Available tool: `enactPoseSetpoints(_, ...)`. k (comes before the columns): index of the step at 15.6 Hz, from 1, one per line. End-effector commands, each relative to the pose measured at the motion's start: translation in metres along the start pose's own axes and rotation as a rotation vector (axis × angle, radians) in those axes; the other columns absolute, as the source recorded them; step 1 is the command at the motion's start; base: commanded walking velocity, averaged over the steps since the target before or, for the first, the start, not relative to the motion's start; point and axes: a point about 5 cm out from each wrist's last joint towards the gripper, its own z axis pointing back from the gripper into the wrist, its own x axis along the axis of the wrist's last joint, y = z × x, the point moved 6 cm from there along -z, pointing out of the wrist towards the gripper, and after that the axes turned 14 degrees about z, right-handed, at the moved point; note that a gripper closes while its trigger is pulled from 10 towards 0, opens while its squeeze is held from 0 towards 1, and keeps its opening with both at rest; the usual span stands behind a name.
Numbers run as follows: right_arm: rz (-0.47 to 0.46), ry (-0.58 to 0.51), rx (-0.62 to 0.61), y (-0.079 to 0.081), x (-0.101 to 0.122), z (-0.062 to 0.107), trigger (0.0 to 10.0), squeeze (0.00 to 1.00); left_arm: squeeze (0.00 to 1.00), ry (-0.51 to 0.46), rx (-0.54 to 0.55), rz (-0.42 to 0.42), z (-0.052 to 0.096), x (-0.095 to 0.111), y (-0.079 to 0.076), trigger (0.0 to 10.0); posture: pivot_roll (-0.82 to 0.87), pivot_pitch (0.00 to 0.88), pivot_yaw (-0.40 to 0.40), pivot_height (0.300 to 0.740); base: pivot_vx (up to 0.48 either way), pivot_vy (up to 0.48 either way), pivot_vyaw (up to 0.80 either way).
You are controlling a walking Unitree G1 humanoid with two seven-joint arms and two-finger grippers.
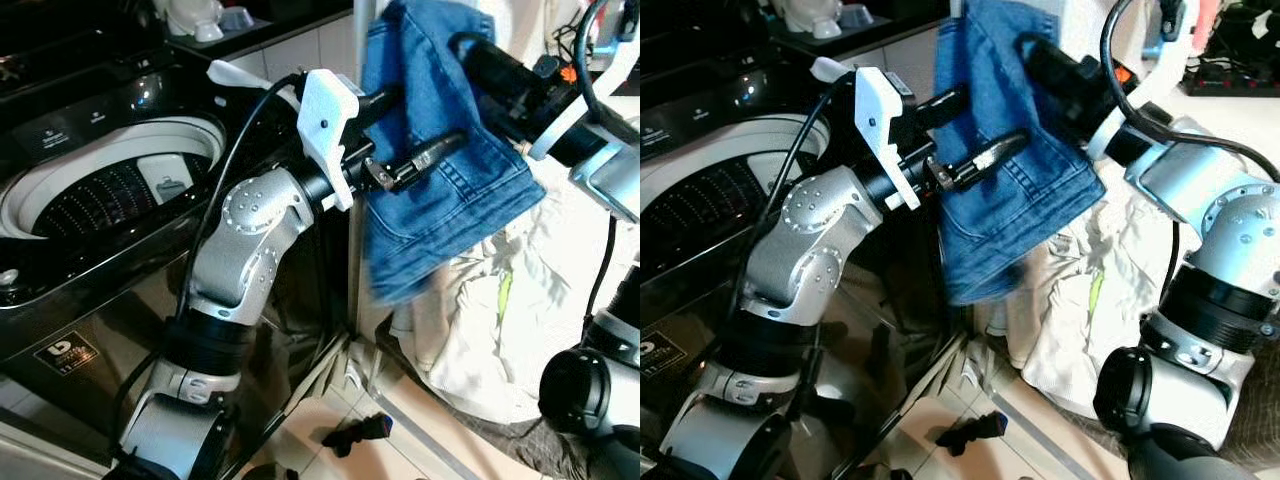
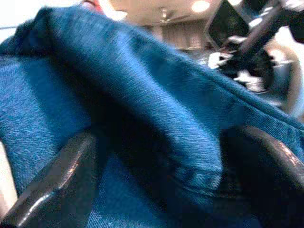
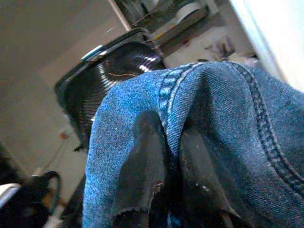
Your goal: Clothes washing
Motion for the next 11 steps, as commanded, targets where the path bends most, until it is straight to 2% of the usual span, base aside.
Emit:
enactPoseSetpoints(1, 0.015, -0.018, 0.069, 0.018, 0.005, -0.001, 0.0, 0.0, 1.0, -0.012, 0.016, -0.002, -0.003, 0.003, 0.002, 10.0, -0.09, 0.0, 0.063, 0.74, 0.0, 0.0, 0.0)
enactPoseSetpoints(2, 0.011, -0.011, 0.08, 0.022, 0.003, -0.002, 0.0, 0.0, 0.43, -0.02, 0.011, 0.027, -0.004, 0.003, 0.001, 10.0, -0.09, 0.0, 0.063, 0.74, 0.0, 0.0, 0.0)
enactPoseSetpoints(3, 0.01, -0.003, 0.084, 0.023, 0.001, -0.002, 0.0, 0.0, 0.42, -0.024, 0.007, 0.042, -0.004, 0.003, 0.001, 10.0, -0.09, 0.0, 0.066, 0.74, 0.0, 0.0, 0.0)
enactPoseSetpoints(4, 0.002, 0.001, 0.077, 0.024, 0.0, -0.002, 0.0, 0.0, 0.32, -0.027, 0.014, 0.056, -0.003, 0.002, 0.002, 0.0, -0.09, 0.0, 0.066, 0.74, 0.0, 0.0, 0.0)
enactPoseSetpoints(5, -0.003, 0.001, 0.074, 0.024, 0.001, -0.001, 0.0, 0.0, 0.14, -0.03, 0.032, 0.05, -0.002, 0.003, 0.006, 0.0, -0.09, 0.0, 0.068, 0.74, 0.0, 0.0, 0.0)
enactPoseSetpoints(6, -0.004, 0.001, 0.073, 0.025, 0.001, -0.001, 0.0, 0.0, 0.02, -0.031, 0.037, 0.049, -0.002, 0.003, 0.008, 0.0, -0.09, 0.0, 0.07, 0.74, 0.0, 0.0, 0.0)
enactPoseSetpoints(11, -0.002, 0.01, 0.063, 0.025, 0.0, 0.001, 0.0, 0.0, 0.0, -0.032, 0.085, 0.023, -0.001, 0.004, 0.018, 0.0, -0.09, 0.0, 0.071, 0.74, 0.0, 0.0, 0.0)
